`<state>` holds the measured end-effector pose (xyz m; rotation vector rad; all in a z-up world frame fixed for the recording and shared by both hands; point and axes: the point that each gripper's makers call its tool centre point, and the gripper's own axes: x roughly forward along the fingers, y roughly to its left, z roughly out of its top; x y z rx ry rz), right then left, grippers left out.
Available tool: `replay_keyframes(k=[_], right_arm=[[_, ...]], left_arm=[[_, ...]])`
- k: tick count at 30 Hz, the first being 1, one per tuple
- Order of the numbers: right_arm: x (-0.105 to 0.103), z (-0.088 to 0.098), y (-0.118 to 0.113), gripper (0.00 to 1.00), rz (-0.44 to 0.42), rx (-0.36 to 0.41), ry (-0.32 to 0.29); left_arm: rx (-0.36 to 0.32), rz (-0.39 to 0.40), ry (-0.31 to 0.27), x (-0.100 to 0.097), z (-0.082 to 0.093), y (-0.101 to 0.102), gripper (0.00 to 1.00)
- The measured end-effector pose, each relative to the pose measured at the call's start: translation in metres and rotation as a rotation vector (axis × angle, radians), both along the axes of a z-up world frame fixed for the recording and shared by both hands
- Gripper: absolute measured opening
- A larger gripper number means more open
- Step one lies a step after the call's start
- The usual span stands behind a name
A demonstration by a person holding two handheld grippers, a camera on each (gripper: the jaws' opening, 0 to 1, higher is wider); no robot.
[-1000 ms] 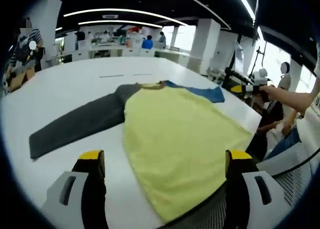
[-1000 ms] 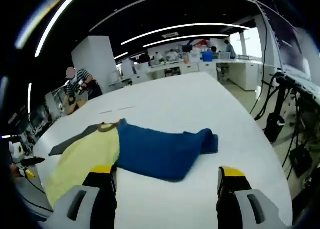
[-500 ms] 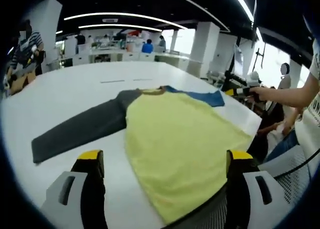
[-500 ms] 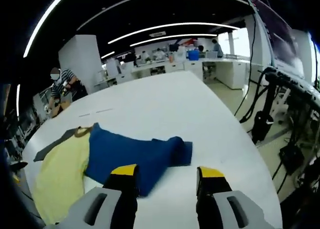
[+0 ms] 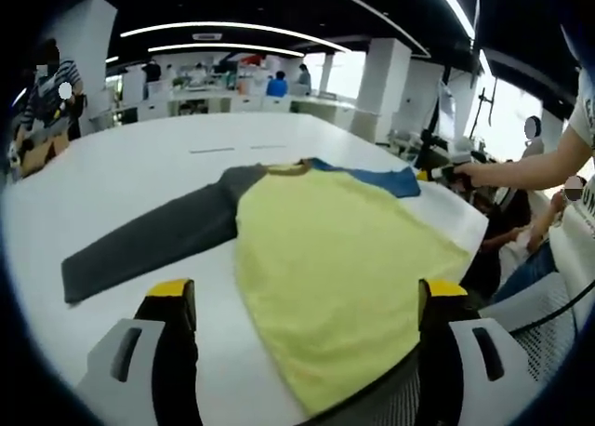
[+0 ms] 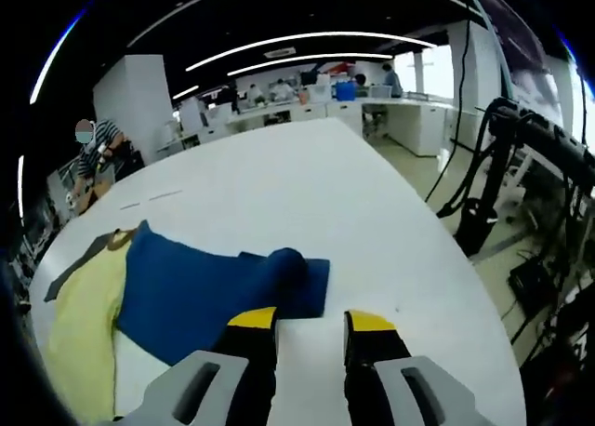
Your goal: Fold the garment on the visible template until the final outline fits inside the template.
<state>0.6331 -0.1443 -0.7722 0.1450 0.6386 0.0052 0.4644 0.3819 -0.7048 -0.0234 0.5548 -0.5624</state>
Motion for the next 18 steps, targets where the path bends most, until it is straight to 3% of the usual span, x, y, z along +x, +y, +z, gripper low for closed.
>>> replay_keyframes(k=[8, 15, 18], right_arm=[[0.0085, -0.0078, 0.0004, 0.15, 0.005, 0.003, 0.010], [0.0086, -0.0089, -0.0006, 0.00, 0.019, -0.031, 0.015], [0.0075, -0.0067, -0.0031, 0.00, 0.018, -0.011, 0.018]], left_arm=[[0.004, 0.017, 0.004, 0.0000, 0.0008, 0.0034, 0.95], [0.010, 0.022, 0.008, -0.0016, 0.0023, 0.0056, 0.93], [0.005, 0.031, 0.006, -0.0012, 0.0030, 0.0068, 0.93]])
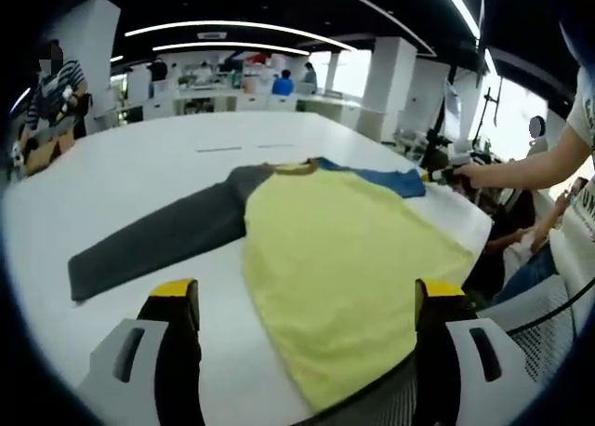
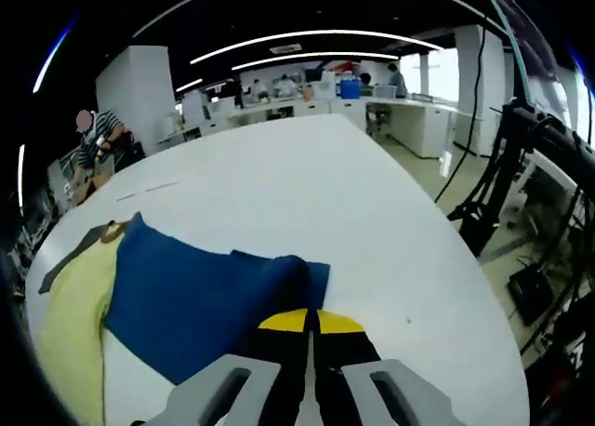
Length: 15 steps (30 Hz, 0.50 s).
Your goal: Fold the garment on the visible template until the final outline fits inside the template.
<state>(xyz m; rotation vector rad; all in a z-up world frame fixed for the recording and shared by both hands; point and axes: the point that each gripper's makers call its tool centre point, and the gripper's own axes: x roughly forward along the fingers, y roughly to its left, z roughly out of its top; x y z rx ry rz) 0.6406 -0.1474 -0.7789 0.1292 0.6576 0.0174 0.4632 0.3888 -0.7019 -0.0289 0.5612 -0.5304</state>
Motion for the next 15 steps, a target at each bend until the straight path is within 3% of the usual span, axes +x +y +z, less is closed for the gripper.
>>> replay_keyframes(k=[8, 15], right_arm=[[-0.014, 0.021, 0.003, 0.00, 0.077, -0.044, -0.016], [-0.041, 0.053, 0.030, 0.00, 0.176, -0.130, -0.012]], left_arm=[[-0.005, -0.005, -0.012, 0.002, 0.003, -0.002, 0.92], [-0.010, -0.017, -0.020, 0.003, 0.006, -0.006, 0.91]])
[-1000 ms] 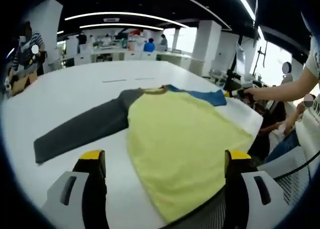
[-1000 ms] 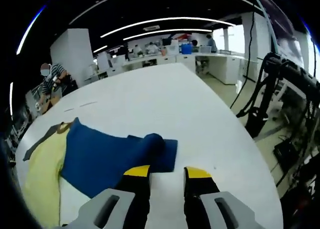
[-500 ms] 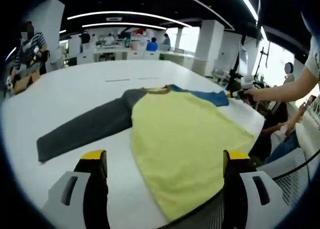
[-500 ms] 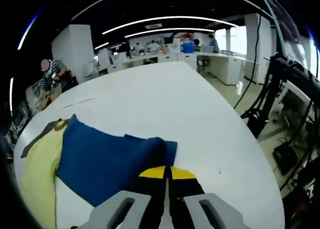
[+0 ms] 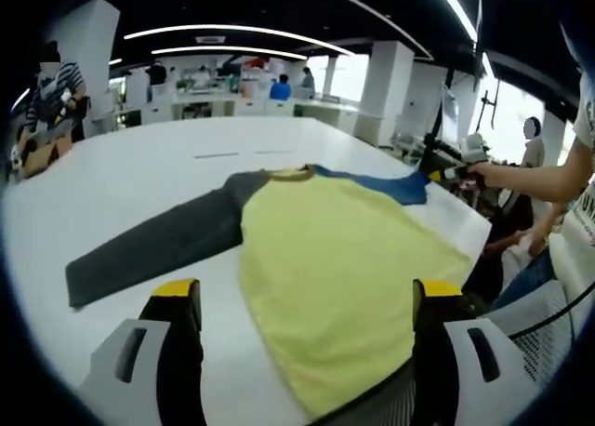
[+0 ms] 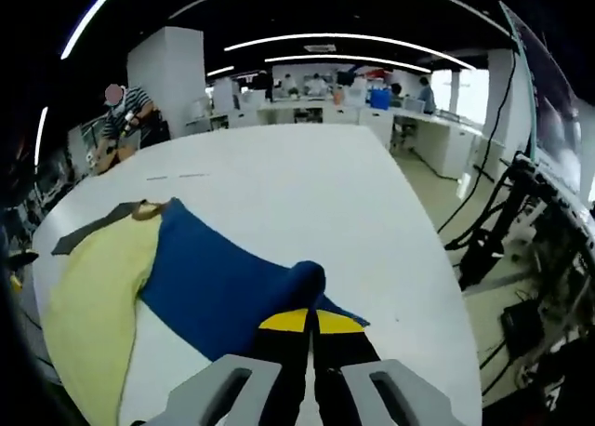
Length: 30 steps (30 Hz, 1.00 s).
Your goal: Fold the garment on the visible template until the final outline fits inside the template.
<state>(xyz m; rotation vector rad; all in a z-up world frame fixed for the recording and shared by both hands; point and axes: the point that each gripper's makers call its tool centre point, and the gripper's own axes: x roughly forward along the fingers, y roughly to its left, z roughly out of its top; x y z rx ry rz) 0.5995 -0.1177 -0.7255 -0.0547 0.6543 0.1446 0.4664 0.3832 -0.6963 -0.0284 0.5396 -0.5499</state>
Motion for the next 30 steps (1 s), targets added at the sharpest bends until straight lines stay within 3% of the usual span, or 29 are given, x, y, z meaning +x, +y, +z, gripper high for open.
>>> replay_keyframes(k=[6, 10, 13, 20, 26, 30], right_arm=[[-0.008, 0.015, 0.027, 0.00, 0.079, -0.015, 0.009], [-0.009, 0.020, 0.060, 0.00, 0.168, -0.035, 0.027], [-0.010, 0.019, 0.091, 0.00, 0.213, 0.007, 0.049], [0.002, -0.012, 0.140, 0.00, 0.290, 0.025, 0.131], [0.005, -0.040, 0.152, 0.00, 0.318, -0.002, 0.193], [0.007, -0.052, 0.148, 0.00, 0.324, -0.015, 0.224]], left_arm=[[-0.001, 0.010, -0.002, 0.000, -0.001, 0.002, 0.91], [-0.008, 0.022, 0.000, -0.002, -0.002, 0.005, 0.91], [-0.010, 0.029, -0.003, -0.002, -0.001, 0.006, 0.90], [-0.017, 0.038, -0.010, -0.003, -0.001, 0.009, 0.90], [-0.020, 0.045, -0.014, -0.004, 0.000, 0.010, 0.90], [-0.020, 0.049, -0.014, -0.004, 0.001, 0.011, 0.90]])
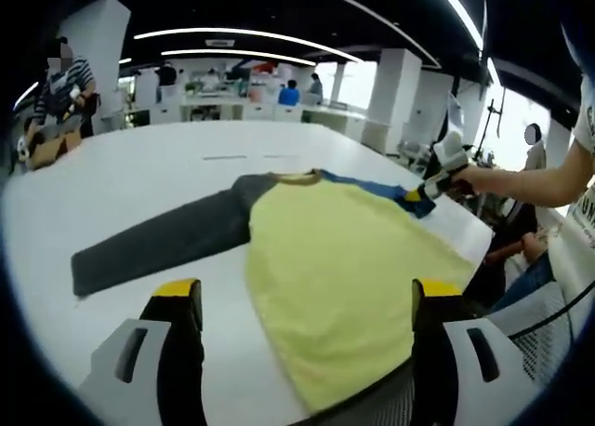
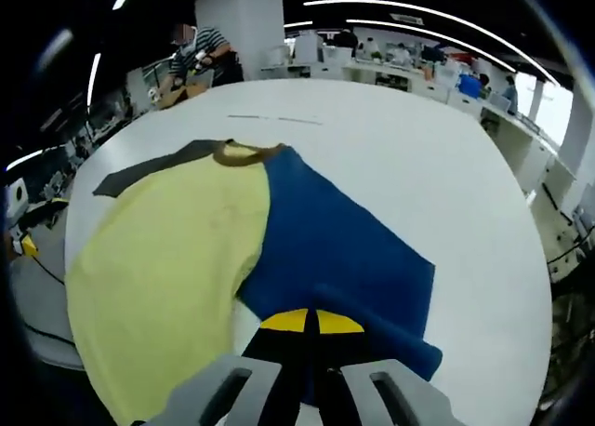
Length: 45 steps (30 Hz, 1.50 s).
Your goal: Fold the garment on the visible template until the final outline fits inside the template.
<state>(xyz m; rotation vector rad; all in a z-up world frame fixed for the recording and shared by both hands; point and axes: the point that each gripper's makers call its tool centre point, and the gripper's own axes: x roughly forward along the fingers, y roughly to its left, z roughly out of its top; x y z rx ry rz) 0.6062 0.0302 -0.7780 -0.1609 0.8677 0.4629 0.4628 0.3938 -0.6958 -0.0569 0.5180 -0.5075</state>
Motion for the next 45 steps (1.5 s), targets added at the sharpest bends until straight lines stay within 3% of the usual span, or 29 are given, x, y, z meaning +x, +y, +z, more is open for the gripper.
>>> replay_keyframes(k=[8, 12, 14, 19, 23, 30, 39, 45], right_arm=[[-0.005, -0.003, -0.004, 0.00, 0.030, 0.012, 0.005], [-0.007, 0.010, -0.006, 0.16, 0.090, 0.026, -0.037], [-0.012, 0.014, -0.008, 0.20, 0.114, 0.031, -0.028], [-0.029, 0.019, -0.009, 0.25, 0.156, 0.045, -0.003], [-0.042, 0.017, -0.011, 0.28, 0.217, 0.003, 0.013], [-0.056, 0.009, -0.017, 0.28, 0.302, -0.078, 0.032], [-0.054, -0.008, -0.042, 0.24, 0.403, -0.210, 0.050], [-0.052, -0.009, -0.045, 0.21, 0.426, -0.208, 0.049]], left_arm=[[-0.001, -0.001, -0.003, 0.001, 0.001, -0.001, 0.91], [0.003, -0.006, -0.005, 0.001, 0.001, -0.002, 0.91], [0.000, -0.004, -0.006, 0.002, 0.002, -0.002, 0.91], [0.001, -0.010, -0.010, 0.002, 0.002, -0.004, 0.91], [0.001, -0.019, -0.010, 0.001, 0.003, -0.006, 0.91], [-0.002, -0.020, -0.014, 0.001, 0.004, -0.006, 0.91], [0.000, -0.021, -0.014, 0.000, 0.003, -0.004, 0.91], [-0.003, -0.017, -0.013, -0.001, 0.003, -0.005, 0.90]])
